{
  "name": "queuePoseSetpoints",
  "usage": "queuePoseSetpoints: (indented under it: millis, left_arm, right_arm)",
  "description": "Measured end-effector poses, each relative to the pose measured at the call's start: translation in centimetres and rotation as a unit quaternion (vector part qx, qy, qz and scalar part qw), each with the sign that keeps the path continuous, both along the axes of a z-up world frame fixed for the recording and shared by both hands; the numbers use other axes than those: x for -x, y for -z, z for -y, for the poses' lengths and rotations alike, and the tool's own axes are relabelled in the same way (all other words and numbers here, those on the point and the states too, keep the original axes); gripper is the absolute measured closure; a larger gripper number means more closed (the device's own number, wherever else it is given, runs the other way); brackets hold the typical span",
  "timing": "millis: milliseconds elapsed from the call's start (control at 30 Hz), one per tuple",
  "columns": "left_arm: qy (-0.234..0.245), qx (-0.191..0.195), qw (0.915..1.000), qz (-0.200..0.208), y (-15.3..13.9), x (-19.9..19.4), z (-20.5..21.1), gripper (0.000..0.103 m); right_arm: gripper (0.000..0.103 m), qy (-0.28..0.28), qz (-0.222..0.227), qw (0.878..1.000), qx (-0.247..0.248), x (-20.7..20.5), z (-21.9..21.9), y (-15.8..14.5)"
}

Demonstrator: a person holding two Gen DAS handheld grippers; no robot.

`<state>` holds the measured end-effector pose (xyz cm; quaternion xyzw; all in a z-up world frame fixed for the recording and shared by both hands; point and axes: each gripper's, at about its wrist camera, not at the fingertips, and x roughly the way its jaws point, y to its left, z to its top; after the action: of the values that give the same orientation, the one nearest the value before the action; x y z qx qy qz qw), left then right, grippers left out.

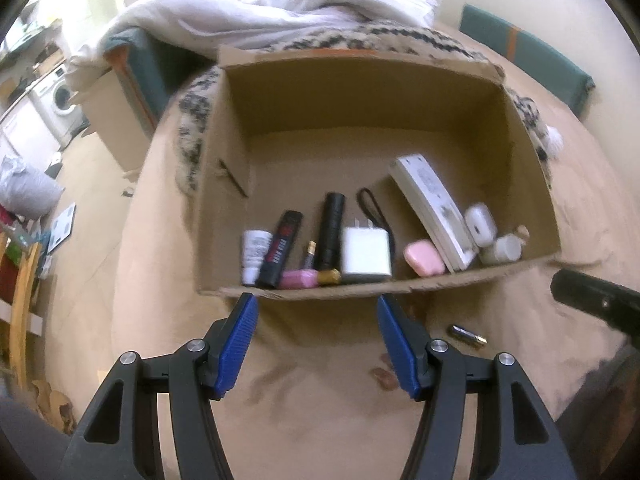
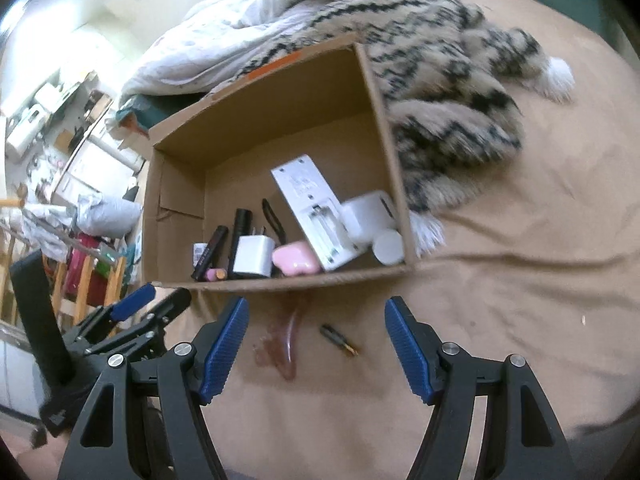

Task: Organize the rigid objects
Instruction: 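Withdraw both tools from the box toward the last items, then grasp the pink translucent comb with the left tool while the right tool grasps the AA battery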

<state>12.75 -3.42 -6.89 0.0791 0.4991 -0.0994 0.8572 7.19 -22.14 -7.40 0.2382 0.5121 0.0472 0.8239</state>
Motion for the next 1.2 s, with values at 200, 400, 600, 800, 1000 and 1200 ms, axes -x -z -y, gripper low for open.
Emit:
queuePoseSetpoints:
  millis: [200, 400, 600, 800, 1000, 1200]
  left_arm:
    - [0.019, 0.014, 0.9984, -0.051, 2.2, 0.3, 1.6, 0.045]
    - [0.063, -0.013, 0.9930, -0.099, 5.7, 0.3, 4.9, 0.044]
    - [0.100, -0.063, 0.9865, -0.113, 8.8, 0.4, 7.6, 0.040]
    - [0.109, -0.053, 0.9814, -0.150, 10.3, -0.6, 7.9, 0.062]
    - [0.083, -0.048, 0.9789, -0.181, 9.8, -0.6, 5.3, 0.063]
    - [0.025, -0.052, 0.9783, -0.199, 9.2, -0.2, 1.5, 0.063]
  right_arm:
    - [0.028, 0.001, -0.039, 0.998, -0.042, 0.5, 0.6, 1.5]
    - [0.028, 0.046, -0.106, 0.992, -0.055, 0.2, 2.1, 4.7]
    - [0.028, 0.052, -0.117, 0.990, -0.051, -0.3, 1.9, 5.5]
    - [0.029, 0.047, -0.136, 0.989, -0.037, -1.1, 1.2, 6.7]
    - [0.029, 0.032, -0.164, 0.983, -0.073, -2.4, -0.6, 8.5]
    - [0.028, 0.073, -0.207, 0.971, -0.093, -2.9, -3.1, 10.4]
